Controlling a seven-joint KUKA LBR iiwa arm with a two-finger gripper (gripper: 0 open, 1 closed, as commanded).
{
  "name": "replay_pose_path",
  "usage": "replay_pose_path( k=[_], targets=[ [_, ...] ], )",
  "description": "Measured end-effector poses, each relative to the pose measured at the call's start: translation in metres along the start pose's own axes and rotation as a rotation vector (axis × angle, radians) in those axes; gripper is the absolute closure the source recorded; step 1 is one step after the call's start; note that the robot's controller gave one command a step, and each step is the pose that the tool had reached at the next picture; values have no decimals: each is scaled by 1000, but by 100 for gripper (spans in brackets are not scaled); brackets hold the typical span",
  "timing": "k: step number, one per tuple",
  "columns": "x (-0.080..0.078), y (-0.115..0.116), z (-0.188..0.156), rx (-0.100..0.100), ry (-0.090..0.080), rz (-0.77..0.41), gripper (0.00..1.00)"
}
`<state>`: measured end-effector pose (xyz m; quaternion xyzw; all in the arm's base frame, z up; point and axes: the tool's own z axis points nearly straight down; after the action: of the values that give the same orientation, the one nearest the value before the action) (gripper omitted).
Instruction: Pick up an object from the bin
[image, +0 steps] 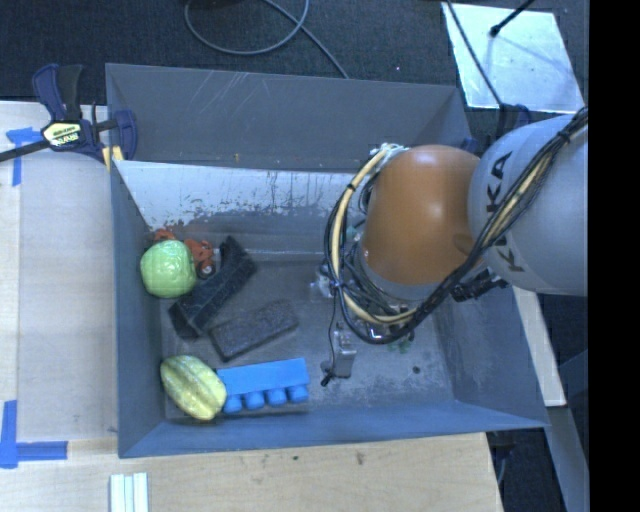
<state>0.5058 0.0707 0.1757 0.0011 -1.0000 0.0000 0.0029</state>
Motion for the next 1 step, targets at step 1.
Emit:
replay_pose_path(
  k=[1],
  targets=[
    [-2,0,-4,-1,-9,2,0]
  ],
)
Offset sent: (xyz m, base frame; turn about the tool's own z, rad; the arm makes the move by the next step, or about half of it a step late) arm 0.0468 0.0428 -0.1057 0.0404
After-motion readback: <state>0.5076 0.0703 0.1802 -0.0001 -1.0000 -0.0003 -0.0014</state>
